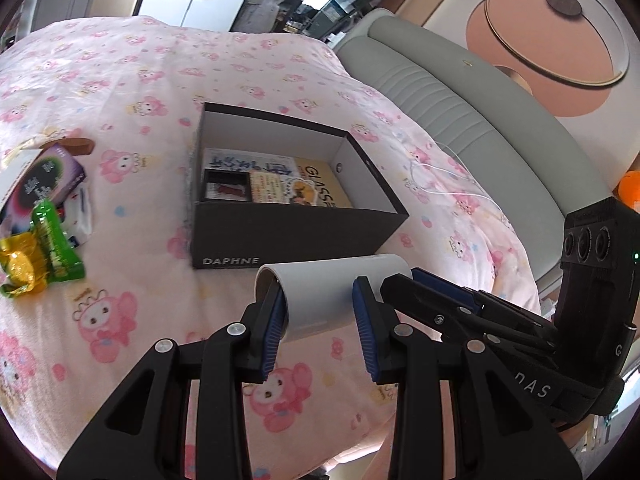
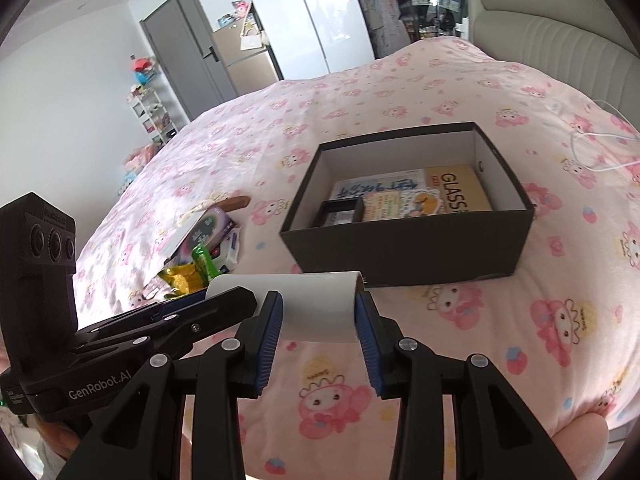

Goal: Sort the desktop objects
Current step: 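Lift the white roll and carry it toward the shoebox, then lower the white roll into the shoebox and open the right gripper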

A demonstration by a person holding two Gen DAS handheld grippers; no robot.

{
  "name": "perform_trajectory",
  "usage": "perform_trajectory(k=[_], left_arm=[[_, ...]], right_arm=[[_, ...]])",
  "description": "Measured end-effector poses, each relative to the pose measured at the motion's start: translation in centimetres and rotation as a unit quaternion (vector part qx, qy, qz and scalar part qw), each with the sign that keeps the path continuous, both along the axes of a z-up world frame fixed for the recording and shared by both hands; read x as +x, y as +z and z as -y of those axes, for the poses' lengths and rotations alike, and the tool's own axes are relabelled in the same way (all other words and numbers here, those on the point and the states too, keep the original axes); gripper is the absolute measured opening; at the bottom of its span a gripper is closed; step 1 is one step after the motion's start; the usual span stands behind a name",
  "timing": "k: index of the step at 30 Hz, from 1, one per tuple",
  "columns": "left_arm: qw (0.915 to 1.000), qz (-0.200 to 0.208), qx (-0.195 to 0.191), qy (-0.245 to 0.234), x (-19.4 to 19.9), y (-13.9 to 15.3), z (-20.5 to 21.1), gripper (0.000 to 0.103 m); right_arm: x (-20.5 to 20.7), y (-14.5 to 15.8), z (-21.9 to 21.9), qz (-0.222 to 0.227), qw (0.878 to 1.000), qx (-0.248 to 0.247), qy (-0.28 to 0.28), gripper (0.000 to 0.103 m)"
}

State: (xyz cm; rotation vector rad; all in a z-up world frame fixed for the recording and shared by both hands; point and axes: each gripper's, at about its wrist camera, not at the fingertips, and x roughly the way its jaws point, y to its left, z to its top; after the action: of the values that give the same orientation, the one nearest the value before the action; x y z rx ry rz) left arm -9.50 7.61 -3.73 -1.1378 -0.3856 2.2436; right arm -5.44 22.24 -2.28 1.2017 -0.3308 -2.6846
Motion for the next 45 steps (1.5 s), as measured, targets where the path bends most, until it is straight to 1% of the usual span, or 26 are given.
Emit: perform_trajectory(k=[5, 9, 12, 16, 18, 21, 26, 30, 34, 36, 40, 43, 45], left_arm=[[0.9997, -0.008, 0.0, -0.022, -1.8, -0.1, -2.6, 0.033], [0.9995, -0.01, 0.003, -0.031, -4.1, -0.1, -4.5, 0.033], [0.9994, -0.016, 0.002, -0.031, -6.1, -0.1, -5.7, 0.033], [0.9994, -0.016, 0.005, -0.029, -10.0, -0.2, -7.4, 0.033], [0.9995, -0.013, 0.008, -0.027, -11.8, -0.5, -8.1, 0.033], [0.9995, -0.006, 0.007, -0.029, -14.2, -1.3, -9.4, 0.033], [0.9991, 0.022, 0.007, -0.035, -17.1, -3.9, -11.5, 0.033], [0.9979, 0.056, 0.016, -0.03, -18.5, -6.1, -12.6, 0.033], [0.9956, 0.085, 0.021, -0.033, -19.3, -8.0, -13.5, 0.033], [0.9945, 0.097, 0.022, -0.033, -19.7, -8.8, -13.9, 0.033], [0.9924, 0.113, 0.035, -0.033, -20.0, -9.7, -14.4, 0.034], [0.9917, 0.121, 0.019, -0.041, -20.2, -10.0, -14.9, 0.034], [0.9913, 0.124, 0.006, -0.043, -20.2, -10.2, -15.1, 0.04]], right_arm=[[-0.5, 0.0, -2.4, -0.005, 1.0, 0.0, -0.02, 0.034], [-1.8, 0.2, -4.1, -0.007, 0.999, 0.006, -0.031, 0.034], [-3.6, 0.3, -5.5, -0.004, 1.0, 0.004, -0.031, 0.034], [-7.0, 0.3, -7.0, -0.001, 0.999, 0.011, -0.03, 0.034], [-8.6, 0.3, -7.6, -0.003, 0.999, 0.018, -0.033, 0.034], [-10.6, -0.4, -8.8, -0.002, 0.999, 0.016, -0.041, 0.035], [-13.2, -2.4, -10.9, 0.017, 0.998, 0.008, -0.057, 0.034], [-14.6, -4.0, -12.3, 0.035, 0.997, 0.008, -0.066, 0.034], [-15.4, -5.3, -13.1, 0.053, 0.996, 0.02, -0.069, 0.034], [-15.7, -5.9, -13.6, 0.063, 0.995, 0.018, -0.071, 0.034], [-15.9, -6.4, -14.1, 0.063, 0.995, 0.028, -0.078, 0.034], [-16.0, -6.3, -14.2, 0.066, 0.994, 0.037, -0.083, 0.034], [-16.0, -6.3, -14.2, 0.069, 0.992, 0.05, -0.089, 0.034]])
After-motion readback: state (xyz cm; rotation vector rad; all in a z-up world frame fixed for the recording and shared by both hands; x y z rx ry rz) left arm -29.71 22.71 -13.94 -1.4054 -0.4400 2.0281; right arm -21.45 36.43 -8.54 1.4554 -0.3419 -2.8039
